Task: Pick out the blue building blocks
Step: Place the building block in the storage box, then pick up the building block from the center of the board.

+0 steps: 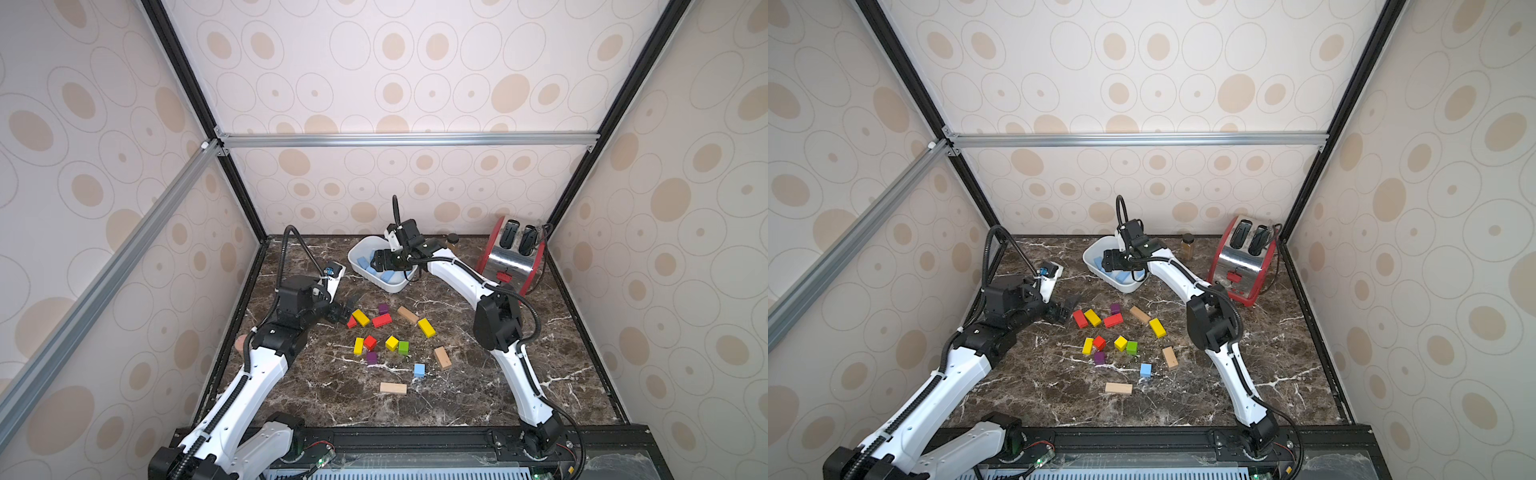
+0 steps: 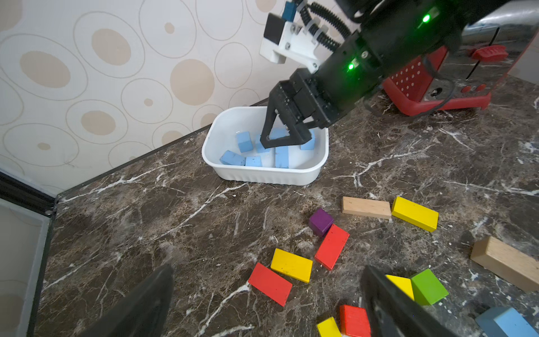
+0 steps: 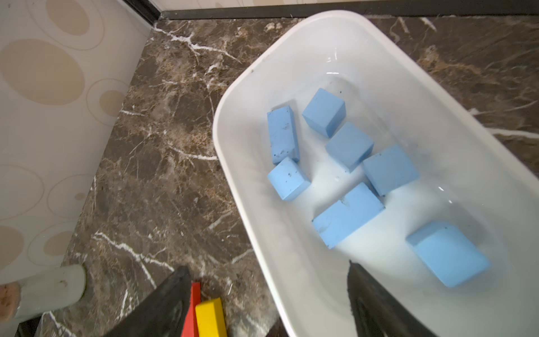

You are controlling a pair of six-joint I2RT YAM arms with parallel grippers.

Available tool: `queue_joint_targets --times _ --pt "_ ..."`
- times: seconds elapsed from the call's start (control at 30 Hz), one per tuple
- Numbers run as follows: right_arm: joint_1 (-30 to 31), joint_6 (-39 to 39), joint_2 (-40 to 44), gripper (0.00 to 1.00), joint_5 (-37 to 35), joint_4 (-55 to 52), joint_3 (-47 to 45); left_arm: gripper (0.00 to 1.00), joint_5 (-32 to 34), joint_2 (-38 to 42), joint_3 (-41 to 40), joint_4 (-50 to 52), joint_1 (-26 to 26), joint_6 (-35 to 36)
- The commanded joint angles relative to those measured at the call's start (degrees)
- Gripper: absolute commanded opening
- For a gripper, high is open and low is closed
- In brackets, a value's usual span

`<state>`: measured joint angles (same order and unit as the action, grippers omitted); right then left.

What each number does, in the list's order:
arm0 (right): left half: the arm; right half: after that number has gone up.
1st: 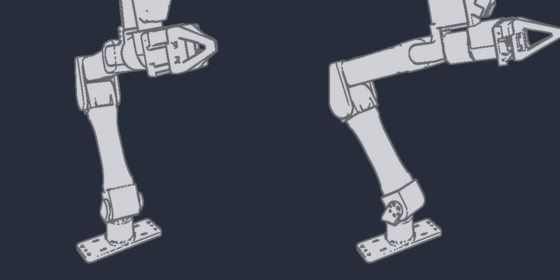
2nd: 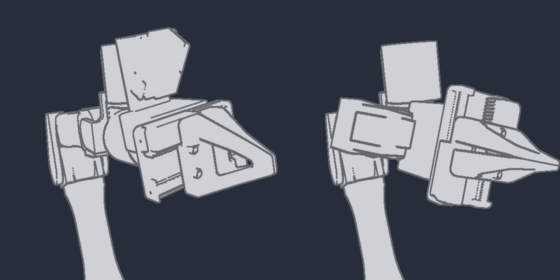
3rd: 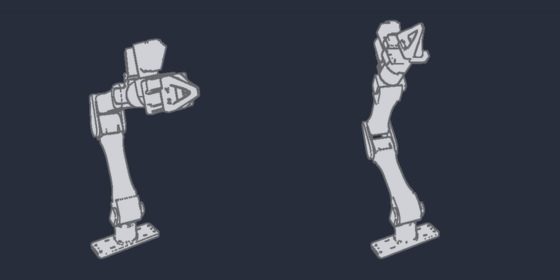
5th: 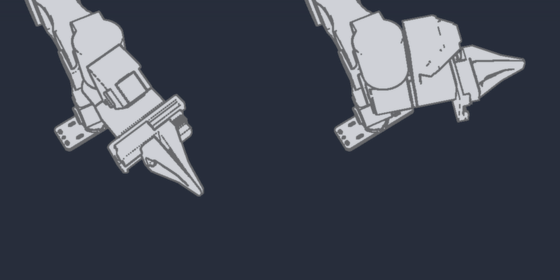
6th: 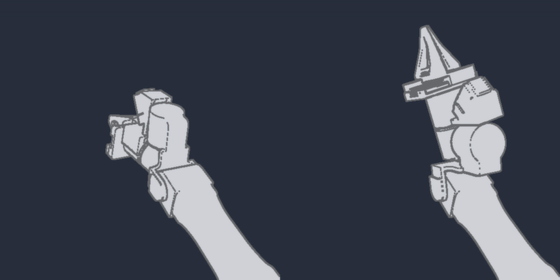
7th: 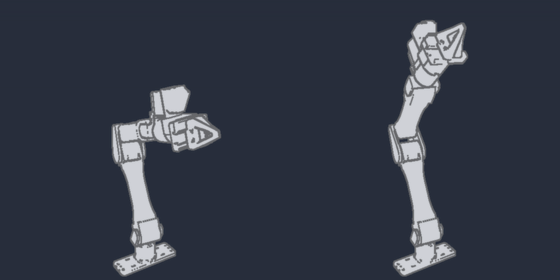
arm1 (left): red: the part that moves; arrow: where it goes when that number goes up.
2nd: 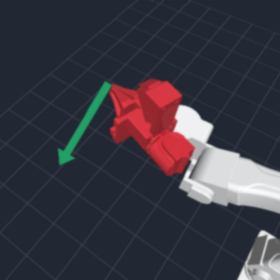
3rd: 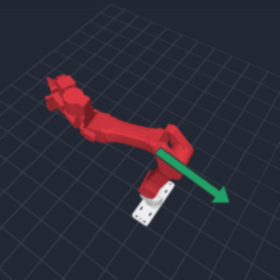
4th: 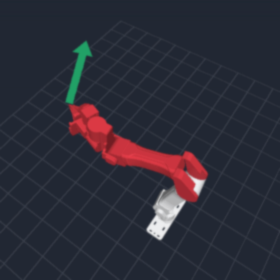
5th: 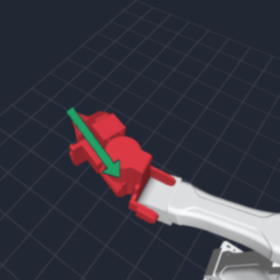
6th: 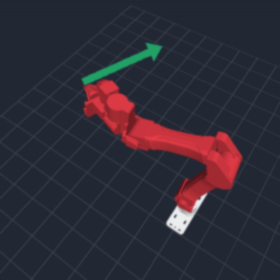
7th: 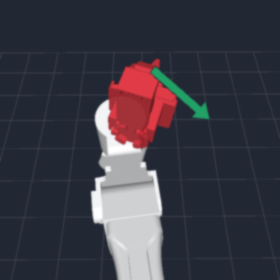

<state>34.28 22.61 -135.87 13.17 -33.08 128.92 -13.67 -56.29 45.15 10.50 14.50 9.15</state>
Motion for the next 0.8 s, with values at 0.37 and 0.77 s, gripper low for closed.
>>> queue_joint_targets --times 0.37,0.77 --pt "1.99 -8.1 25.42 1.0 -4.78 -7.25 -19.33 0.99 -3.37 8.88 2.86 12.53 -0.35 7.11" --pt "7.48 -7.23 42.33 1.0 -14.15 -20.76 -36.44 0.99 -6.34 14.01 0.57 17.84 2.87 7.7"
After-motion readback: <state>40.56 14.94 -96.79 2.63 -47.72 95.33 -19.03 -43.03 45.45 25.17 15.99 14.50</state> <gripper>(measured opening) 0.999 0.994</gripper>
